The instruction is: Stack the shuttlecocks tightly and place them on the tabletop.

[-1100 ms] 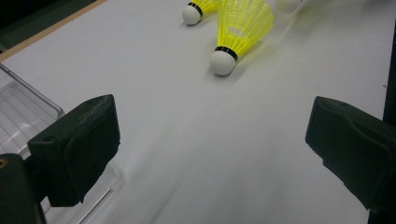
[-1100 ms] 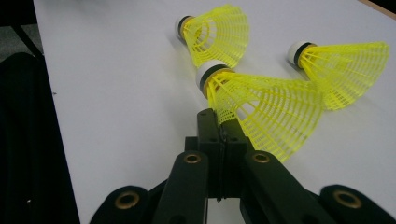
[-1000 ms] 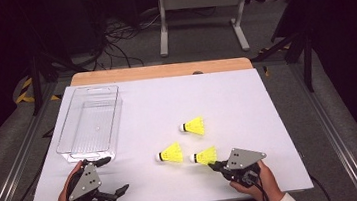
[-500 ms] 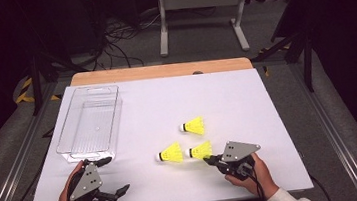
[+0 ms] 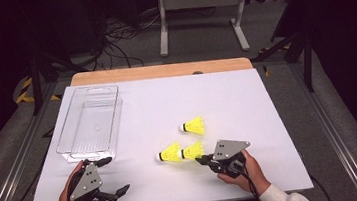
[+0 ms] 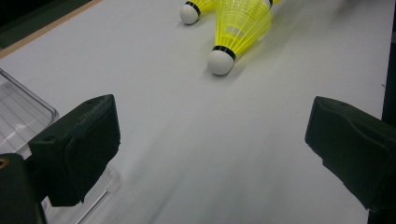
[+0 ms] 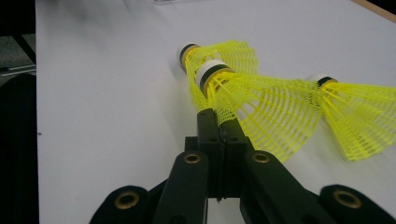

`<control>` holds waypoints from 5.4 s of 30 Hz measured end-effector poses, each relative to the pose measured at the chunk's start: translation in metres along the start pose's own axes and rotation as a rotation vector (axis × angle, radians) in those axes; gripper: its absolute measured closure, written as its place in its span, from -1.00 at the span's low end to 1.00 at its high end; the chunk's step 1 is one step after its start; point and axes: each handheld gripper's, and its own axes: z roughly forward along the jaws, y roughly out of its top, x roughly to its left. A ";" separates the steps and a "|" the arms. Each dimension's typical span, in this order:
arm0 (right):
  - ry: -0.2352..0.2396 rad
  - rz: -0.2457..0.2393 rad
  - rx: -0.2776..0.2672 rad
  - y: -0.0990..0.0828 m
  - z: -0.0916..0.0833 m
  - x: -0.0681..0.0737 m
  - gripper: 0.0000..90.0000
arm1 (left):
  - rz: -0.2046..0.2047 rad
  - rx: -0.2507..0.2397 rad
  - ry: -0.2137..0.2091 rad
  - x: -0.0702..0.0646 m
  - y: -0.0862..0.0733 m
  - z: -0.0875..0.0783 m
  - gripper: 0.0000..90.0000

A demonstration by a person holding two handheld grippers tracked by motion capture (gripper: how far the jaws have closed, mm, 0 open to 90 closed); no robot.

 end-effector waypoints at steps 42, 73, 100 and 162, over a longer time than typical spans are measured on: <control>0.052 -0.027 0.024 0.011 0.048 0.012 0.99 | 0.011 0.004 -0.003 0.000 0.000 0.000 -0.91; 0.026 -0.011 0.034 0.011 0.054 0.015 0.32 | 0.016 0.009 0.003 0.000 0.000 0.000 -0.90; -0.017 -0.022 0.014 0.009 0.036 0.014 -0.36 | 0.014 0.009 0.000 0.001 0.001 0.001 -0.90; -0.210 0.022 -0.056 0.008 -0.010 -0.025 -0.68 | 0.017 0.012 0.014 0.001 0.001 0.000 -0.93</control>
